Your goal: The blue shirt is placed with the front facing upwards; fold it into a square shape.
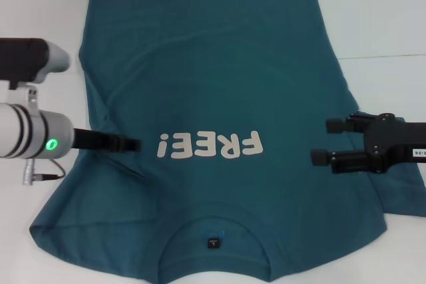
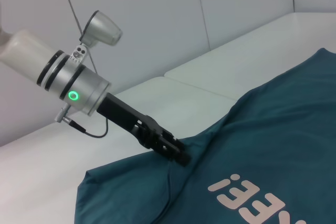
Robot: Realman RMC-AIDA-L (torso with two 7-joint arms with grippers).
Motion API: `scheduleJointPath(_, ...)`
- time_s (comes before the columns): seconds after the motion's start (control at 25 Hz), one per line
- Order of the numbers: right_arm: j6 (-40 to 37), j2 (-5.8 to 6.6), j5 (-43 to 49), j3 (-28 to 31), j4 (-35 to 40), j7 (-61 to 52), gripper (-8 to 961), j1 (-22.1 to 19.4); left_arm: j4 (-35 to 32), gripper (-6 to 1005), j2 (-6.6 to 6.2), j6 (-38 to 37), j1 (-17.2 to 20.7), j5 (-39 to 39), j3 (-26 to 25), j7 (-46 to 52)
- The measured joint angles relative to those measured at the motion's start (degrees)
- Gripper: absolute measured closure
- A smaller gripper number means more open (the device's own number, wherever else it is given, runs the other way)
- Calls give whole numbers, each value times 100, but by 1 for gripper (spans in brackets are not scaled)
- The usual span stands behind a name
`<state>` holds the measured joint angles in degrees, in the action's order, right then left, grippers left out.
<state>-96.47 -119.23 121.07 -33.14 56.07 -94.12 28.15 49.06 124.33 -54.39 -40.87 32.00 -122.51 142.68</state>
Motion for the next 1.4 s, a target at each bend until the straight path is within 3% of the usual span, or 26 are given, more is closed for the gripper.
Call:
scheduleJointPath(0.16, -33, 0, -15, 0, 15, -35, 7, -1, -19, 323, 2, 0, -42, 360, 452, -22)
scheduleJointPath(0.32, -44, -8, -27, 0, 17, -40, 7, 21, 427, 322, 7, 13, 146, 469, 710, 1)
scheduleJointPath(0.52, -47, -11, -27, -1, 0, -45, 7, 20, 794, 319, -34, 135, 532, 439, 501, 119)
scheduleJointPath(0.72, -47, -20, -25, -8, -7, -51, 7, 17, 521, 319, -67, 336, 595, 399, 73, 102)
scheduleJointPath(1.12, -64, -21, -5, -9, -5, -118, 7, 5, -328, 324, -80, 765, 304, 402, 99, 60)
scheduleJointPath(1.4, -107, -21, -12, -9, 0, -185, 8, 7, -394, 323, -28, 742, 174, 551, 212, 58)
